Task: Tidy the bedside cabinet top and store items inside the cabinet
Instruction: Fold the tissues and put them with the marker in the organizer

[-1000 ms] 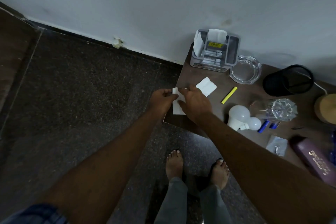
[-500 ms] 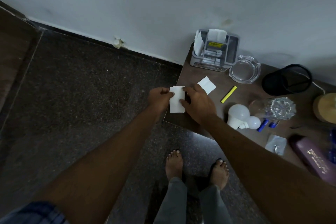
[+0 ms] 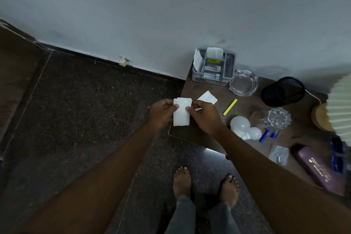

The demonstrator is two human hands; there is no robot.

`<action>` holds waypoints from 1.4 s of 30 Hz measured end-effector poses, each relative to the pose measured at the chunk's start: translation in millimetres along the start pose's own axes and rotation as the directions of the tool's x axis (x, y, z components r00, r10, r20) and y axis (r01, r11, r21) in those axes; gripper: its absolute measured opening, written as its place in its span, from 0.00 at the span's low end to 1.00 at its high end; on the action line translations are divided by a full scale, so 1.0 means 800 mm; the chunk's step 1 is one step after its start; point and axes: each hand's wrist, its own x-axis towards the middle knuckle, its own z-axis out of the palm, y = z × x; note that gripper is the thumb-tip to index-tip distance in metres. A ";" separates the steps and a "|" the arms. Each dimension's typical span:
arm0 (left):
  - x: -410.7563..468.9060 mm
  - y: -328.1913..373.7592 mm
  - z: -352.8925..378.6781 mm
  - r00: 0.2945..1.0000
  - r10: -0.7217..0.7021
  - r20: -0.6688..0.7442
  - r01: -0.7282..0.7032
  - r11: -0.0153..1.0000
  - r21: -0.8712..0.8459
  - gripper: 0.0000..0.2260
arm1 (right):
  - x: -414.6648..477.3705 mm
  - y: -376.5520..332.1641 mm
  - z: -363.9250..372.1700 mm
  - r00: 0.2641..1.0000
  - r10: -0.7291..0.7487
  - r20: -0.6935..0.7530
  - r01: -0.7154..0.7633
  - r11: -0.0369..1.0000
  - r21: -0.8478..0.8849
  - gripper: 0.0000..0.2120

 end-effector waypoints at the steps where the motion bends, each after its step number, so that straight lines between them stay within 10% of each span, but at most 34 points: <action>1: -0.002 0.003 0.003 1.000 0.006 0.007 -0.006 1.000 -0.017 0.08 | -0.002 -0.001 -0.002 1.000 -0.012 -0.004 0.012 1.000 -0.015 0.16; 20: -0.020 0.084 0.100 0.987 0.082 0.140 -0.049 0.974 -0.222 0.12 | -0.011 -0.005 -0.121 0.982 0.066 -0.176 -0.012 0.957 0.291 0.12; 42: 0.062 0.195 0.096 0.894 0.448 0.028 -0.447 0.883 0.144 0.07 | 0.084 -0.057 -0.181 0.919 -0.146 -0.367 0.177 0.983 0.051 0.05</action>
